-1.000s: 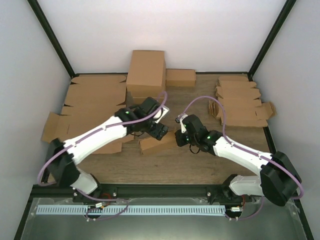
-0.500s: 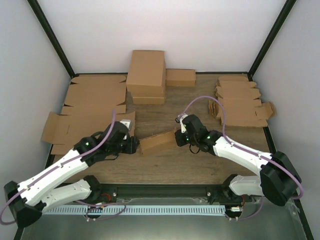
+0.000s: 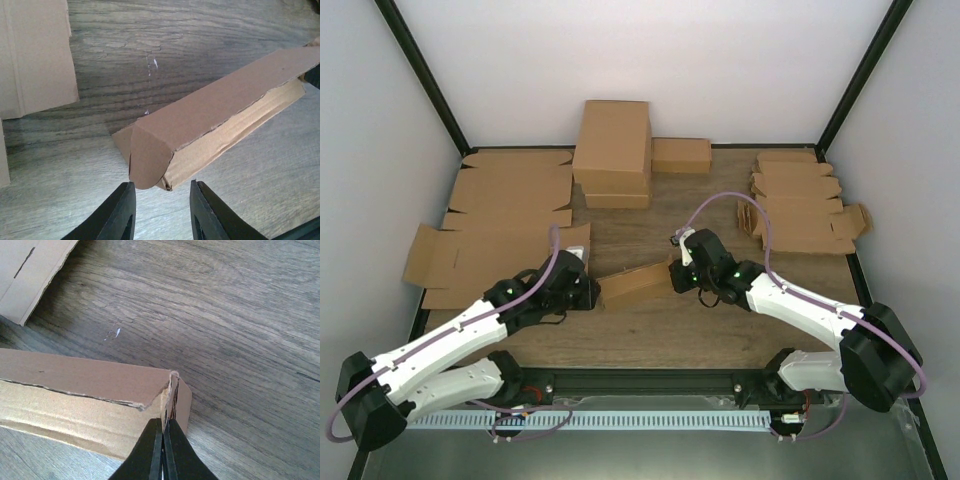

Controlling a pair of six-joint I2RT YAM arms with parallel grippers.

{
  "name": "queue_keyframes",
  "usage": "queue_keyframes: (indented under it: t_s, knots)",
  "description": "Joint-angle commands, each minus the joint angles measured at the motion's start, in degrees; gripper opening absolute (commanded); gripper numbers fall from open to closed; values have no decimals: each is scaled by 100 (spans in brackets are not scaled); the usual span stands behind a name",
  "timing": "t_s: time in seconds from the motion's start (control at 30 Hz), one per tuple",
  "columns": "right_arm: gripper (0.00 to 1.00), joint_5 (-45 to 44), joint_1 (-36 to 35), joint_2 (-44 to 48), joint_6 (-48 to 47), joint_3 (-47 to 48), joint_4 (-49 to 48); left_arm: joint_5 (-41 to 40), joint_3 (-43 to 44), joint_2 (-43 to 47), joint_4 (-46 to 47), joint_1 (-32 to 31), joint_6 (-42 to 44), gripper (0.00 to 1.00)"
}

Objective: Fold the paper box

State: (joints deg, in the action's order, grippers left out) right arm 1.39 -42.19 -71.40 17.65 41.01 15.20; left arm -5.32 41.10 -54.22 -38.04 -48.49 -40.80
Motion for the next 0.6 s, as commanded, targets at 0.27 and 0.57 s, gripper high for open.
queue_keyframes:
  t_s: [0.27, 0.57]
  knots:
    - [1, 114, -41, -67, 30, 82, 266, -336, -237, -354, 587, -3, 6, 29]
    - [11, 164, -42, -24, 49, 112, 241, -501, 72, -578, 448, 0, 54, 4]
